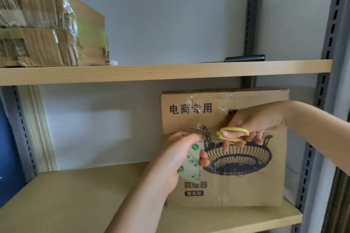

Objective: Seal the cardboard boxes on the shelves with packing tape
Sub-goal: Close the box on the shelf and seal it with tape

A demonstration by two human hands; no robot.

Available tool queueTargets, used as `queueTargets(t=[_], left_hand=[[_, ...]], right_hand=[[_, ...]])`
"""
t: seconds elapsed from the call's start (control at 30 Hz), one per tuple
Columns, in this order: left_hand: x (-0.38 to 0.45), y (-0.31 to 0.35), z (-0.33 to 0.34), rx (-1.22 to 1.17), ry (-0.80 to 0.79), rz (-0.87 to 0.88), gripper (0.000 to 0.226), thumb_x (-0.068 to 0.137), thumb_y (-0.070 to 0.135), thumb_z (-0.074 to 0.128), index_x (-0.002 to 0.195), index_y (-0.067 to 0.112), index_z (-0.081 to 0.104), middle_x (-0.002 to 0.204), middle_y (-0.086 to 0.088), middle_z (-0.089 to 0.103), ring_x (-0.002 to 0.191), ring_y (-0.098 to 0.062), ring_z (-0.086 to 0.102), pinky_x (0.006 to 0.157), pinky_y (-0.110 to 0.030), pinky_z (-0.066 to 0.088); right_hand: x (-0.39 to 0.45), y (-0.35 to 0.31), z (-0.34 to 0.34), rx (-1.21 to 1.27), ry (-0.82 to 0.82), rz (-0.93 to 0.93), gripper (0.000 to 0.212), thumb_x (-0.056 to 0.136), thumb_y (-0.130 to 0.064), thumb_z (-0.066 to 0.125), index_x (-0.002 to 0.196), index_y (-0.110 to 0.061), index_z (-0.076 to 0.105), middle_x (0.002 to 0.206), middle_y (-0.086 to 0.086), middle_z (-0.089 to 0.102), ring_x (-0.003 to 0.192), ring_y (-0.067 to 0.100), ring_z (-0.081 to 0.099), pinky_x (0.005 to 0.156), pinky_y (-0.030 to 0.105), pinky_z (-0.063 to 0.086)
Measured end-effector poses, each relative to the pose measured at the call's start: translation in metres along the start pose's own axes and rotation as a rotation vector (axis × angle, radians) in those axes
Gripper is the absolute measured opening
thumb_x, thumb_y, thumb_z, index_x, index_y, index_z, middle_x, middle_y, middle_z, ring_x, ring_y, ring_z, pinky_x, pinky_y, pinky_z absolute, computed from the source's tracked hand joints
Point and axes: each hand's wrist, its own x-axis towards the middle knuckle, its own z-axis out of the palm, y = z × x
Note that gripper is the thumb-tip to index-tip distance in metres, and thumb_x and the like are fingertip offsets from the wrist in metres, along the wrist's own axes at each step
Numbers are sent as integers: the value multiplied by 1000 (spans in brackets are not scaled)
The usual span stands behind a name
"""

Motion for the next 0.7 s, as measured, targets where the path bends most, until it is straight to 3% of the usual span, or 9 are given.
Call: queueTargets(t=[0.13, 0.3, 0.47, 0.53, 0.63, 0.7], left_hand=[[-2, -4, 2, -4, 38, 21, 25, 95, 21, 62, 114, 5, 58, 60, -6, 65, 47, -17, 60, 47, -19, 49], [2, -23, 10, -49, 53, -15, 15, 95, 18, 62, 107, 10, 56, 55, -4, 65, 46, -18, 60, 52, -25, 51], [-9, -66, -9, -41, 23, -88, 18, 93, 15, 65, 107, 6, 60, 58, -8, 65, 47, -22, 60, 52, -28, 50], [-19, -74, -32, -57, 23, -71, 19, 90, 11, 67, 104, 0, 61, 56, -13, 62, 43, -23, 57, 46, -26, 47], [-39, -78, -76, -42, 64, -39, 21, 92, 11, 63, 105, -5, 61, 56, -14, 57, 43, -22, 53, 43, -24, 42], [-52, -82, -105, -12, 123, -16, 20, 93, 15, 63, 104, -2, 63, 58, -14, 57, 46, -22, 53, 45, -24, 44]], right_hand=[[11, 4, 2, -10, 79, -74, 52, 82, -71, 55, 94, -26, 78, 74, -3, 56, 60, 7, 44, 56, 16, 41], [28, 20, 11, -99, 183, -73, 27, 84, -50, 66, 80, -25, 77, 62, -9, 63, 56, 1, 52, 61, 19, 45], [53, 35, 39, -175, 87, -33, 18, 96, -31, 61, 87, -37, 75, 70, -17, 68, 63, -4, 58, 71, 17, 49], [63, 22, 57, -283, 82, -93, 21, 98, -32, 57, 87, -43, 71, 77, -21, 67, 70, -6, 59, 74, 15, 48], [91, -12, 91, -430, 153, -190, 11, 93, -35, 62, 94, -27, 69, 85, -13, 68, 72, 3, 63, 70, 17, 50], [117, -34, 121, -463, 233, -235, 15, 87, -40, 67, 94, -26, 65, 85, -14, 63, 70, 6, 60, 65, 20, 49]])
